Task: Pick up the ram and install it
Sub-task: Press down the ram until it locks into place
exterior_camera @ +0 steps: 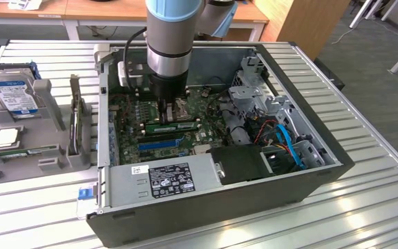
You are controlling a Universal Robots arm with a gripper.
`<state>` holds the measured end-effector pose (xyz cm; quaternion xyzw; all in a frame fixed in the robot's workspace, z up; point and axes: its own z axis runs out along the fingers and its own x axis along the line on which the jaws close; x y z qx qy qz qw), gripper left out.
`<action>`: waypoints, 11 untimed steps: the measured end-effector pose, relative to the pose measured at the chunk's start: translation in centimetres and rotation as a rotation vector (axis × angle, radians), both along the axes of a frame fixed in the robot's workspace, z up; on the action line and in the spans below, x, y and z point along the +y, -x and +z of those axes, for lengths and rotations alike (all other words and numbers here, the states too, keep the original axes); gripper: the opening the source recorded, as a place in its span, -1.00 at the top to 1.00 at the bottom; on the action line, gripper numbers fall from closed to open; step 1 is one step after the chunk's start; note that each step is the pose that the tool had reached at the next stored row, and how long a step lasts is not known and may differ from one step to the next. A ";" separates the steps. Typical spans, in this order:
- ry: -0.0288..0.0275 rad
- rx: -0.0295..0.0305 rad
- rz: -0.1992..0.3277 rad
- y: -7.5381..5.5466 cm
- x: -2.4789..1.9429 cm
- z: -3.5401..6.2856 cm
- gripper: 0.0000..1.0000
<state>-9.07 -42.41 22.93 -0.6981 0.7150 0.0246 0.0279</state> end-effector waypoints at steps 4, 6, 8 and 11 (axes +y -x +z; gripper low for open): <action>0.0001 0.0000 0.000 0.0 0.00 -0.08 0.80; 0.0000 0.0000 0.000 0.0 0.00 -0.14 0.80; 0.0002 0.0001 0.000 0.0 0.00 -0.21 0.80; 0.0005 0.0002 0.000 0.0 -0.01 -0.30 0.80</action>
